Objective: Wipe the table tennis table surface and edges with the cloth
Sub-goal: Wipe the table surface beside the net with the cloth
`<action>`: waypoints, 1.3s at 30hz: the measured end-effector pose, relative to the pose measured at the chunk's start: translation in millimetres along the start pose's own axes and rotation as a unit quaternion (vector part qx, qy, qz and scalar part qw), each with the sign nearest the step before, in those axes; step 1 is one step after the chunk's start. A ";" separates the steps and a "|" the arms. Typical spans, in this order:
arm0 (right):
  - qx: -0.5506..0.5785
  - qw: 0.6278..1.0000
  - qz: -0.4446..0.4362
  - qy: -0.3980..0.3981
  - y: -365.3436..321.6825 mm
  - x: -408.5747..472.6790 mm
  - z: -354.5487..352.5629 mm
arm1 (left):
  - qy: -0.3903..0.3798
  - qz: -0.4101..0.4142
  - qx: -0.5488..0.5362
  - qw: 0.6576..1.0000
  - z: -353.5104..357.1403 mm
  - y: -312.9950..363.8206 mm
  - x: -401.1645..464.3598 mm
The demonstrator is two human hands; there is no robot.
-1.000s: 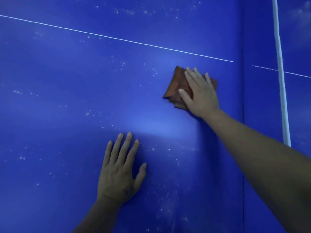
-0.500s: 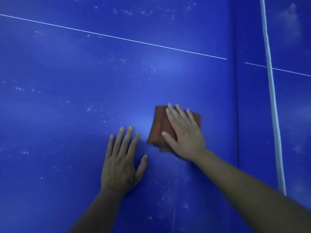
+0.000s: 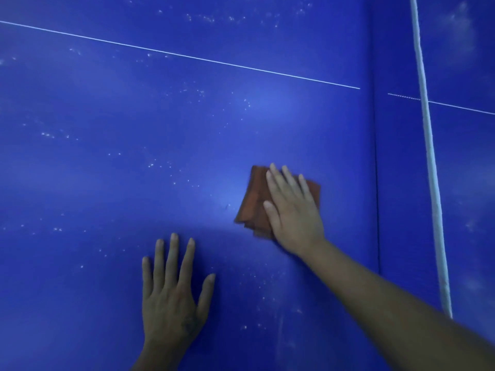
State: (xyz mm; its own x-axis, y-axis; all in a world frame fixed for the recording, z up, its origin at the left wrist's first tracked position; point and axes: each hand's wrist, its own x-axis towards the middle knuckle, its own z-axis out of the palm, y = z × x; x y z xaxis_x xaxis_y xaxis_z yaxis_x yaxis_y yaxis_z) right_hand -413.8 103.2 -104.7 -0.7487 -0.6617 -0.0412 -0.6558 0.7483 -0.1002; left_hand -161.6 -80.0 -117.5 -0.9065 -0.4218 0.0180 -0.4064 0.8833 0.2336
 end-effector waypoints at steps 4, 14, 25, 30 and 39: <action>0.008 0.998 -0.069 -0.004 -12.6 -19.6 2.9 | -0.009 0.002 0.016 1.000 2.3 3.0 1.7; -0.022 0.999 0.037 -0.006 75.2 76.6 -15.3 | -0.017 -0.003 0.022 1.000 5.3 0.3 -0.5; 0.017 1.000 -0.009 -0.017 -35.3 -81.7 9.0 | -0.007 -0.004 0.011 1.000 4.1 0.8 -1.4; 0.011 0.999 0.030 -0.003 18.2 -18.3 -0.3 | -0.004 -0.003 0.013 1.000 4.2 0.7 -1.0; 0.005 0.993 0.114 0.022 -9.9 38.7 0.0 | 0.012 0.007 0.019 1.000 4.6 0.6 -2.7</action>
State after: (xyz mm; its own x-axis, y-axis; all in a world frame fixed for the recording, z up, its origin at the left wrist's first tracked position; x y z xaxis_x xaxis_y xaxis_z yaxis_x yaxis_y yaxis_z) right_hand -436.2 70.2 -105.3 -0.8807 -0.4731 -0.0212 -0.4688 0.8773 -0.1027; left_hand -159.9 -77.4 -121.9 -0.9091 -0.4144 0.0434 -0.3991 0.8959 0.1952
